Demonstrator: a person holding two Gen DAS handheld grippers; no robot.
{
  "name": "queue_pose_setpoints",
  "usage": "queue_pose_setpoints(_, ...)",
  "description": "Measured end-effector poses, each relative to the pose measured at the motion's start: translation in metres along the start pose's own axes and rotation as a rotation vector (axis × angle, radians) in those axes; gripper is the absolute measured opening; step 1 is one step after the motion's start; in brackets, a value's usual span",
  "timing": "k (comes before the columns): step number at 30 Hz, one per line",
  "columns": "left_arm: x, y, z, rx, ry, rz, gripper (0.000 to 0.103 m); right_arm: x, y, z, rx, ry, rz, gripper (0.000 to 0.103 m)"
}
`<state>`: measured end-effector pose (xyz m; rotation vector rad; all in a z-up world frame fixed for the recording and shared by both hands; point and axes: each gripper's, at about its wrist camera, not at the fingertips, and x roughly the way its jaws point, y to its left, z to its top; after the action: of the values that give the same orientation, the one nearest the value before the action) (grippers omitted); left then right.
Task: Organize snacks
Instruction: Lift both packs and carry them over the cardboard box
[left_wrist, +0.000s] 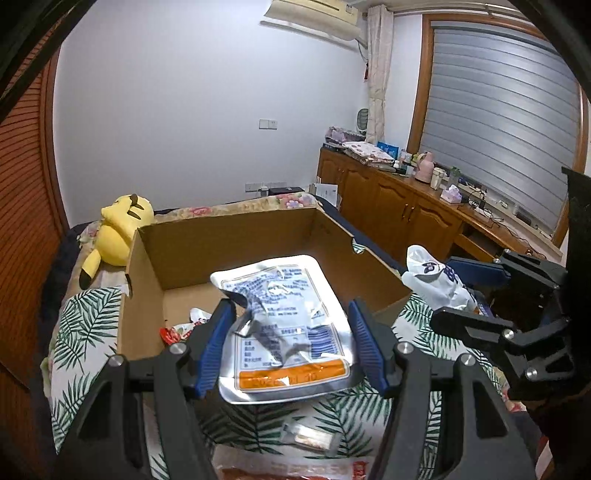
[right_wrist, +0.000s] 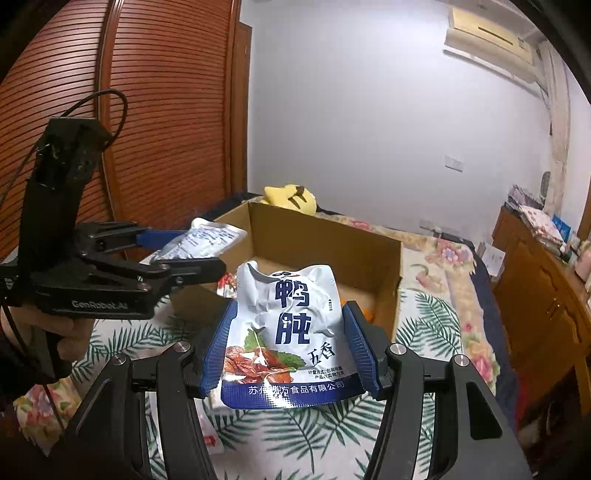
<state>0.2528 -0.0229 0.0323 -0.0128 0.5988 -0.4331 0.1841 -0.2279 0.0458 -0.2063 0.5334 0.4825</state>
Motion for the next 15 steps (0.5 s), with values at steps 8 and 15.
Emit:
queue_pose_setpoints(8,0.034,0.022,0.012,-0.023,0.040,-0.003,0.062,0.020,-0.002,0.015,0.008,-0.001,0.013,0.060)
queue_pose_setpoints(15,0.064,0.031,0.011,-0.029,0.077,0.002,0.062,0.038,-0.007,0.021,0.007,0.013,0.005,0.060)
